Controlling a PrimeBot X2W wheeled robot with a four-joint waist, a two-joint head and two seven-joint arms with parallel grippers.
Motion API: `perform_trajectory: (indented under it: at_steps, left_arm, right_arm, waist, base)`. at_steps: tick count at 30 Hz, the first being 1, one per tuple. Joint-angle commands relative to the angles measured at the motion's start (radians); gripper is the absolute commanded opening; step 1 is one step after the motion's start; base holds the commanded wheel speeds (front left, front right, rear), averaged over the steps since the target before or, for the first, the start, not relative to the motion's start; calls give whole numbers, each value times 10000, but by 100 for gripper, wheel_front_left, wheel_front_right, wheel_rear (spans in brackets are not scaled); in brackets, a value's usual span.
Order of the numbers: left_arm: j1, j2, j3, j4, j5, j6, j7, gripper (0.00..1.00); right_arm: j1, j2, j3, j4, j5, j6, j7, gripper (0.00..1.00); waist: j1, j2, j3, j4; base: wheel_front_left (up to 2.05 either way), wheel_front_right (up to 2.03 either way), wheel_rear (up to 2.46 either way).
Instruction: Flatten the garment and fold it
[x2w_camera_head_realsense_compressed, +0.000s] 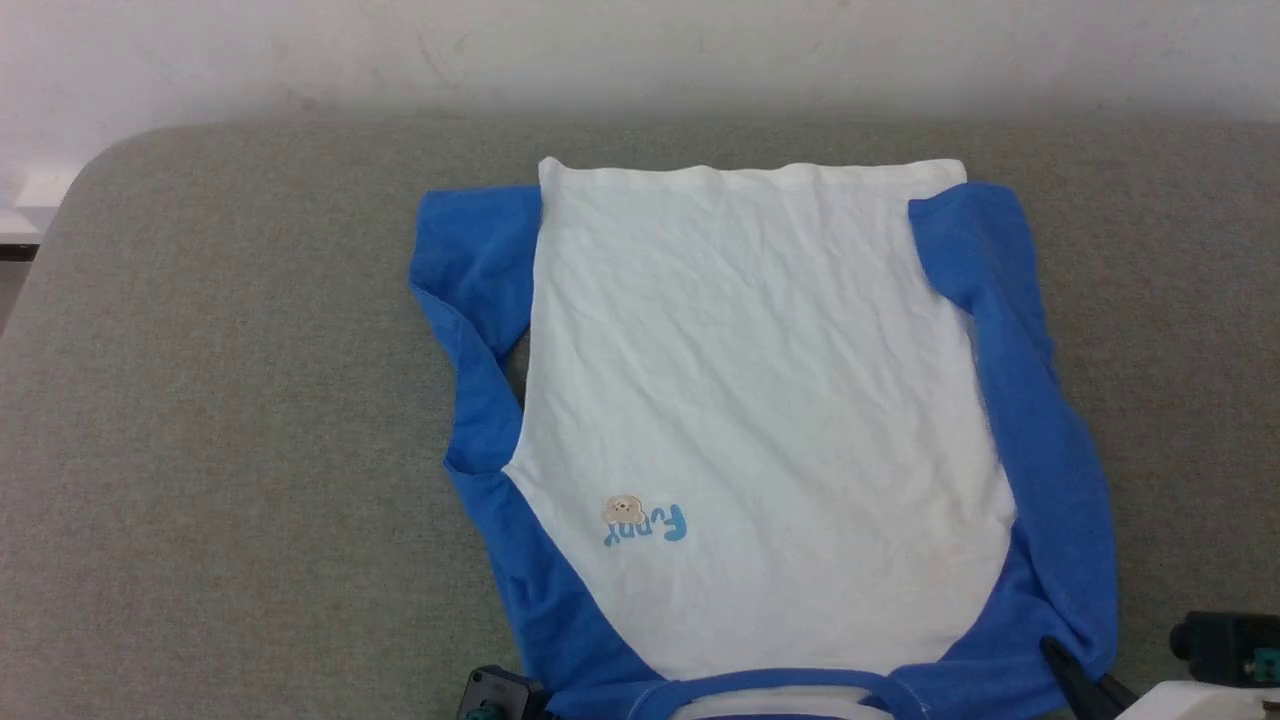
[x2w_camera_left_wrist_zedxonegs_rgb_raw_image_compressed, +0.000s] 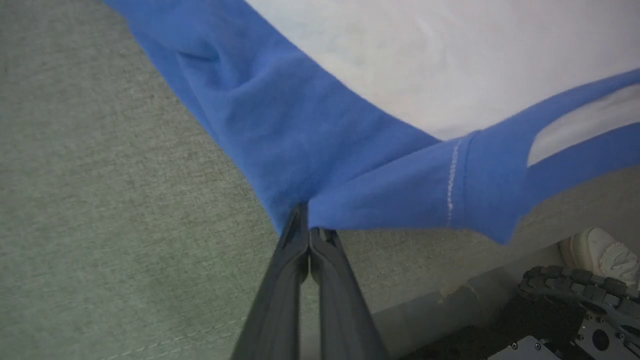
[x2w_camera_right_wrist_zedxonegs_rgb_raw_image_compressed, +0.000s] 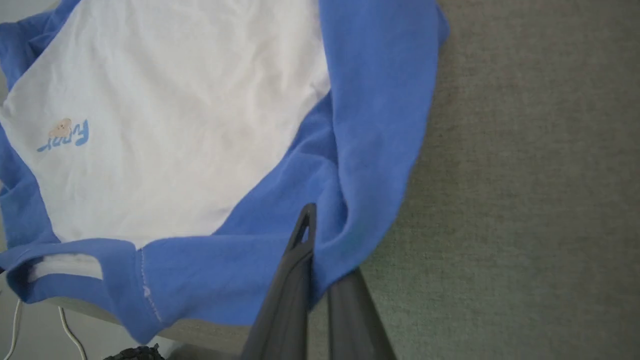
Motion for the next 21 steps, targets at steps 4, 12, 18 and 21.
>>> perform_trajectory:
  at_steps: [4, 12, 18, 21]
  left_arm:
    - [-343, -244, -66, 848, -159, -235, -155, 0]
    - [-519, -728, 109, 1473, -391, -229, -832, 7]
    - [-131, -967, 650, 920, -737, 252, -1537, 100]
    - [252, -995, 966, 353, -1111, 374, -1696, 100]
  right_arm:
    - [-439, 85, 181, 979, -183, -21, -156, 0]
    - [-638, 116, 404, 1709, -20, -21, -504, 25]
    - [-359, 184, -154, 992, 251, -21, -804, 100]
    - [-31, 171, -509, 383, 337, -21, -638, 100]
  waist:
    - [0, -1, -35, 6]
    - [0, -1, 20, 92]
    - [0, -1, 53, 148]
    - [0, -1, 60, 185]
  base:
    - [0, 0, 0]
    - [0, 0, 0]
    - [0, 0, 0]
    - [0, 0, 0]
